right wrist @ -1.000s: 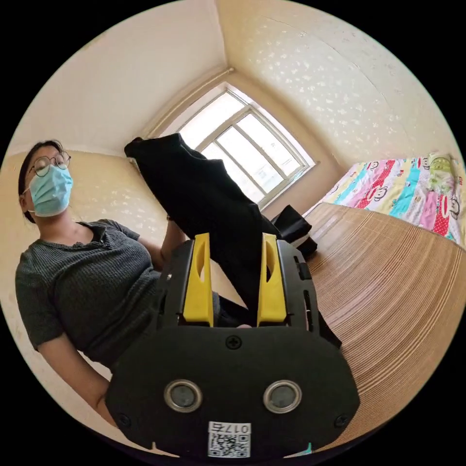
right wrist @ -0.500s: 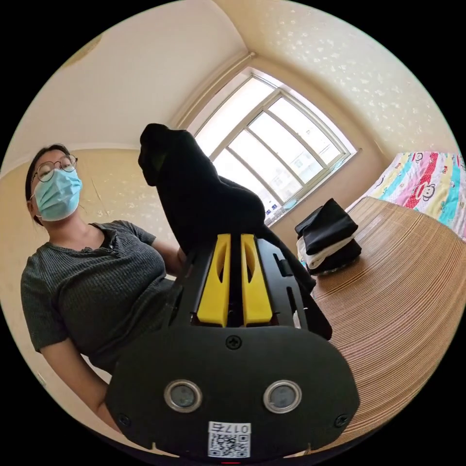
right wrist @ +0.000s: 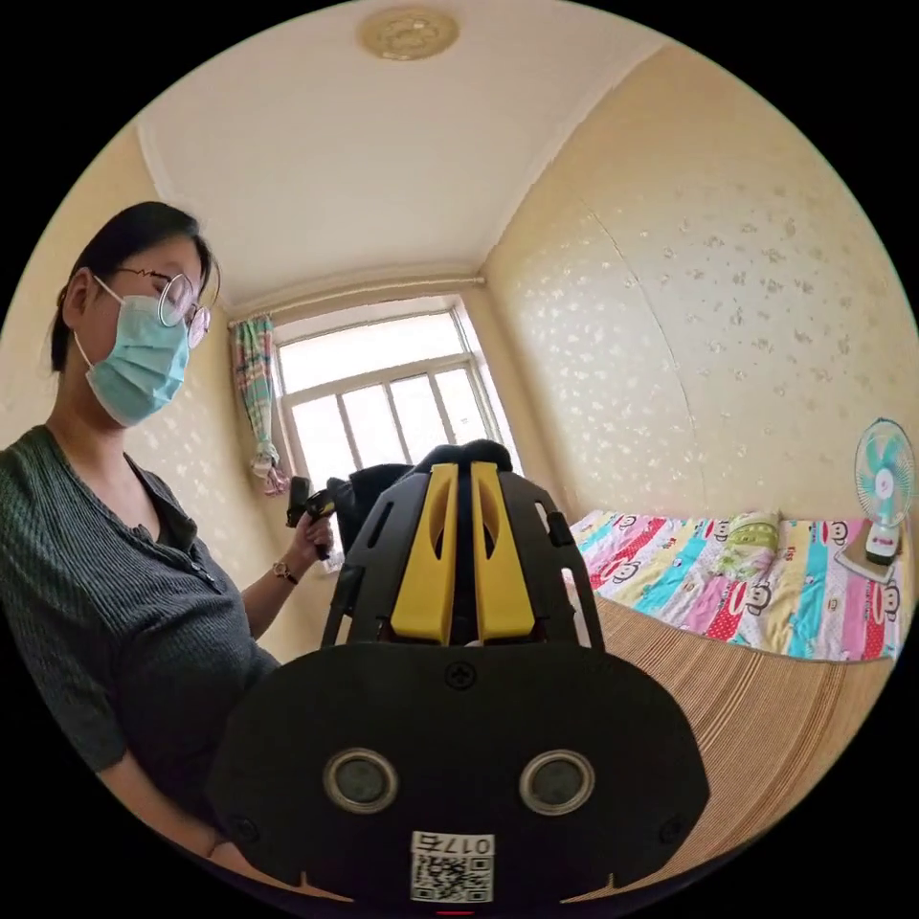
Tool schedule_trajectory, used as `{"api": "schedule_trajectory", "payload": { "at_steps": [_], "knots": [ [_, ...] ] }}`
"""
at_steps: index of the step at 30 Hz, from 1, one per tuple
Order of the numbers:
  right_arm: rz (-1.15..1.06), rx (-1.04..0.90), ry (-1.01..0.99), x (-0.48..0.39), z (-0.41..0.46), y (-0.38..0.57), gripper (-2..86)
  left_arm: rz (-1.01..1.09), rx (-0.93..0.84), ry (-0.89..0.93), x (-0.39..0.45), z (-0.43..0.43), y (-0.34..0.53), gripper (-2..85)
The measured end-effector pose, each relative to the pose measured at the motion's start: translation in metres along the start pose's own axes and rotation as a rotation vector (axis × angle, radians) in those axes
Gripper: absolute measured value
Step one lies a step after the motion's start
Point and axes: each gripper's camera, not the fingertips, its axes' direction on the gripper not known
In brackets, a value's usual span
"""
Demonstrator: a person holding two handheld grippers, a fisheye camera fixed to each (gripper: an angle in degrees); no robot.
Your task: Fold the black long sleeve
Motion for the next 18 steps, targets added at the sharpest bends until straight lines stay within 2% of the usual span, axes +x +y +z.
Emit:
{"api": "schedule_trajectory", "payload": {
  "at_steps": [5,7,9,11,14,16,18],
  "knots": [
    [-0.138,0.158,0.217,-0.062,-0.037,-0.044,2.8,0.035,0.141,-0.035,0.015,-0.003,-0.041,-0.7],
    [0.02,0.133,0.349,-0.062,-0.039,-0.076,2.9,-0.101,0.179,-0.034,0.001,0.007,-0.063,-0.7],
    [0.106,0.154,0.397,-0.059,-0.043,-0.092,2.9,-0.269,0.212,-0.006,-0.016,0.033,-0.083,-0.7],
    [0.084,0.226,0.513,-0.059,-0.04,-0.099,3.0,-0.272,0.237,-0.044,-0.027,0.053,-0.096,-0.7],
    [0.085,0.275,0.714,-0.025,-0.014,-0.107,3.1,-0.295,0.167,-0.11,-0.077,0.105,-0.114,-0.6],
    [0.142,0.165,0.855,0.048,0.033,-0.115,3.4,-0.362,0.059,-0.126,-0.134,0.151,-0.116,-0.5],
    [0.179,0.045,0.921,0.128,0.08,-0.11,3.8,-0.467,-0.104,-0.178,-0.227,0.218,-0.106,-0.2]
  ]
}}
